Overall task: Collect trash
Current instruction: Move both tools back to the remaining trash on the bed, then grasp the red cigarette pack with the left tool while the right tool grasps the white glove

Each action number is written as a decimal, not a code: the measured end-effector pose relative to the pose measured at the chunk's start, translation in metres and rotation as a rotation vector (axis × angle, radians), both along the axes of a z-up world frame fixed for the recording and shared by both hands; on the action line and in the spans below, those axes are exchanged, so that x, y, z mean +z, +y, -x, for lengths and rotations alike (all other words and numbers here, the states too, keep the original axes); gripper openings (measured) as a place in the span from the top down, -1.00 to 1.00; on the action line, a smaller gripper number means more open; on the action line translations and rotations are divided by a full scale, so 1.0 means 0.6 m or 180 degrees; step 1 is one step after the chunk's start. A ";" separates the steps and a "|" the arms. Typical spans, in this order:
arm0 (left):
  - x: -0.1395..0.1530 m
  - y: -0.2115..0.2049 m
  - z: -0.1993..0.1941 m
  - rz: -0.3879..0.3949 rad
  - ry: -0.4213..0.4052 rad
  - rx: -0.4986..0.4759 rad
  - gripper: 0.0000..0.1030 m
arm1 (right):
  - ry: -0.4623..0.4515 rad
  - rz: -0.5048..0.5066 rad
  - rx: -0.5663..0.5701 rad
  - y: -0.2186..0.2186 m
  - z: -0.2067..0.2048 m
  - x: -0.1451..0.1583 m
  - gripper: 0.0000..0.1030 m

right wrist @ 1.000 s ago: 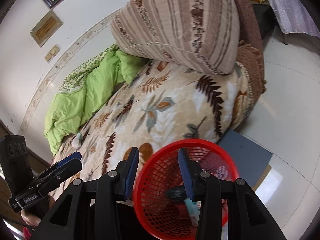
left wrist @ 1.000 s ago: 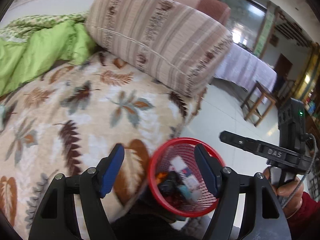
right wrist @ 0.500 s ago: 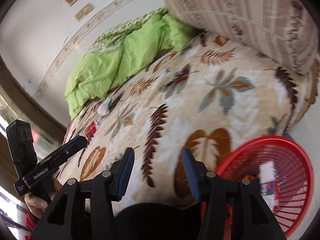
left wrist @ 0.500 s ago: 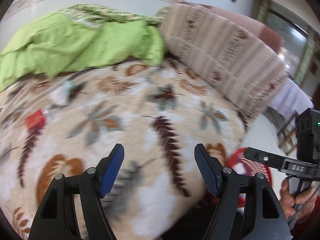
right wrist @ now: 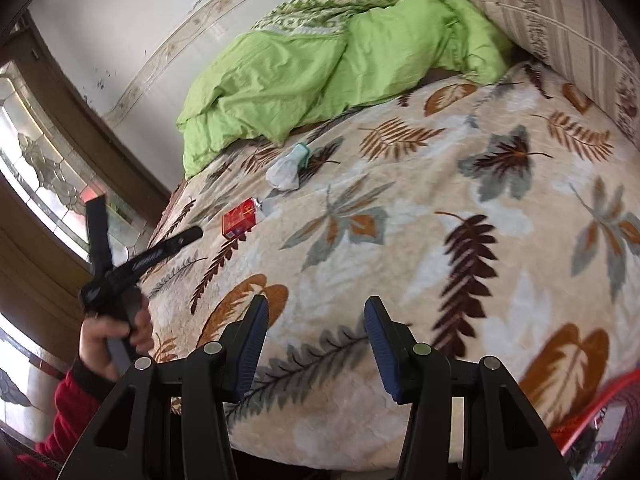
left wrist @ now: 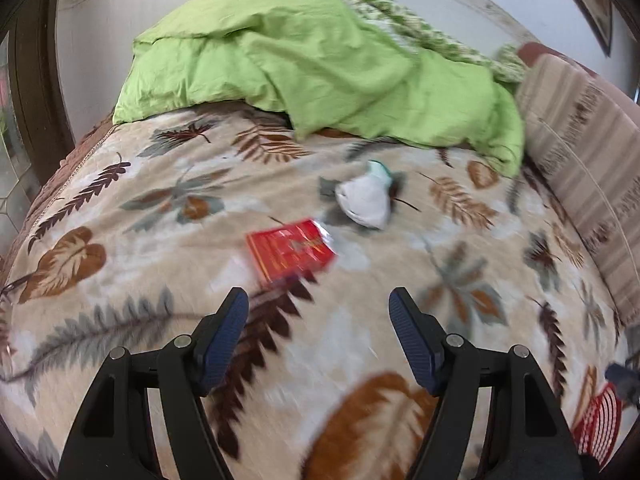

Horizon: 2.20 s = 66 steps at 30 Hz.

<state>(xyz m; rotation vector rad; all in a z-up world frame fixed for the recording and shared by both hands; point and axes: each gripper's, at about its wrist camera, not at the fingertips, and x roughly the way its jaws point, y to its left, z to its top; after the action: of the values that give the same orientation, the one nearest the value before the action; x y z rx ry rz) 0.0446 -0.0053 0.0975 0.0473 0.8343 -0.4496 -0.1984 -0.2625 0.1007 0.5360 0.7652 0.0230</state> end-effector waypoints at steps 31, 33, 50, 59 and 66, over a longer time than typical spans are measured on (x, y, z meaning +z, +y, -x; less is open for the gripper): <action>-0.140 -0.089 -0.120 -0.0455 0.0267 -0.0120 -0.18 | 0.0204 -0.0157 -0.0035 -0.023 -0.297 -0.021 -0.03; -0.137 -0.078 -0.111 -0.0458 0.0208 0.0017 -0.12 | 0.0231 -0.0196 0.0002 -0.014 -0.330 -0.023 -0.04; -0.092 0.045 -0.054 -0.0181 -0.0024 0.0927 -0.07 | 0.0681 -0.0280 -0.0057 0.071 -0.615 -0.143 0.22; -0.088 0.039 -0.048 -0.0191 -0.0135 0.0832 -0.07 | 0.0340 -0.0130 0.0027 0.068 -0.502 -0.118 0.65; -0.069 0.022 -0.005 -0.0271 -0.0297 0.0771 -0.07 | 0.0007 0.0121 0.0160 0.085 -0.336 -0.076 0.65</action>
<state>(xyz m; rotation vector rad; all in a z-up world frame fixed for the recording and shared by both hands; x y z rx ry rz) 0.0475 0.0080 0.0562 0.0450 0.7558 -0.1826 0.0031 -0.2115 0.0550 0.4807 0.7797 0.0543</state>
